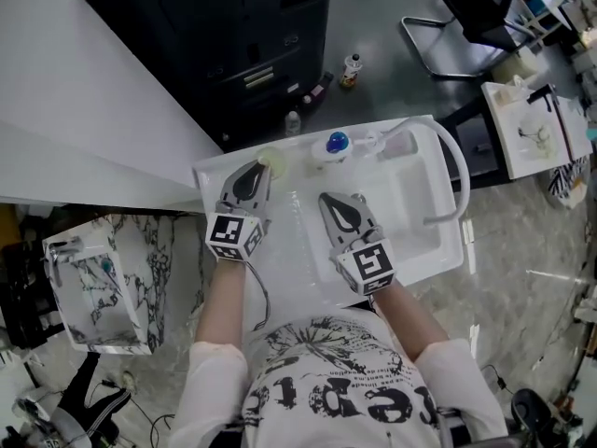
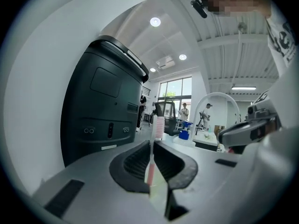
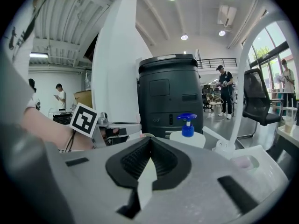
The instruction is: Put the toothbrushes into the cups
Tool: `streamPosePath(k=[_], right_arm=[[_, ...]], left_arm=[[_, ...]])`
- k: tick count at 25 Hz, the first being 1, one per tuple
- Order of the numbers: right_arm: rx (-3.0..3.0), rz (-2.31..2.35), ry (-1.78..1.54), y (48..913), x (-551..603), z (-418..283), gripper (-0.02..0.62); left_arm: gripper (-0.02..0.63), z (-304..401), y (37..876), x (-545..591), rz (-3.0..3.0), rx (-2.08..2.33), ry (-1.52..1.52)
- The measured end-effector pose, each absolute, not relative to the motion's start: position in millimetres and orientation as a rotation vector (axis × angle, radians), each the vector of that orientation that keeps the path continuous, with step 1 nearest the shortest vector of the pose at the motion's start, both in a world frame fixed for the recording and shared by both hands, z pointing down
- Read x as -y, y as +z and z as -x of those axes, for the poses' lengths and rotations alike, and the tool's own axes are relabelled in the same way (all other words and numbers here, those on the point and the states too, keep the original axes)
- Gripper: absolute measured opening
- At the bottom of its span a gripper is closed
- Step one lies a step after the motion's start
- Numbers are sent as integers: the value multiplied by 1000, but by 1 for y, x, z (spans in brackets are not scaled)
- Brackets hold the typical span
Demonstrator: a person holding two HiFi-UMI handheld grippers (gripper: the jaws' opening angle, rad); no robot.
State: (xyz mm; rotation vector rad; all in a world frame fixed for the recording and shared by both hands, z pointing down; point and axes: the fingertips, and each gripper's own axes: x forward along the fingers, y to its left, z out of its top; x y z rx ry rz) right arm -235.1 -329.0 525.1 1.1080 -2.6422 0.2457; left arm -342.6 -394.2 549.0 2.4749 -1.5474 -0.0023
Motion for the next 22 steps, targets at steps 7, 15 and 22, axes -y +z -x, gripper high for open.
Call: streamPosePath(k=[7,15,22], right_arm=[[2614,-1115,278,535,331,231,-8],[2596,-1095,322,545,327,231,-8],[2602,-1081,312,544,324,232,-8]], left_arm=[[28,347,556,398,-2437,1551,-15],[259,356,570,404,-2343,1607,44],[279,365,576,397,-2262,1652,71]])
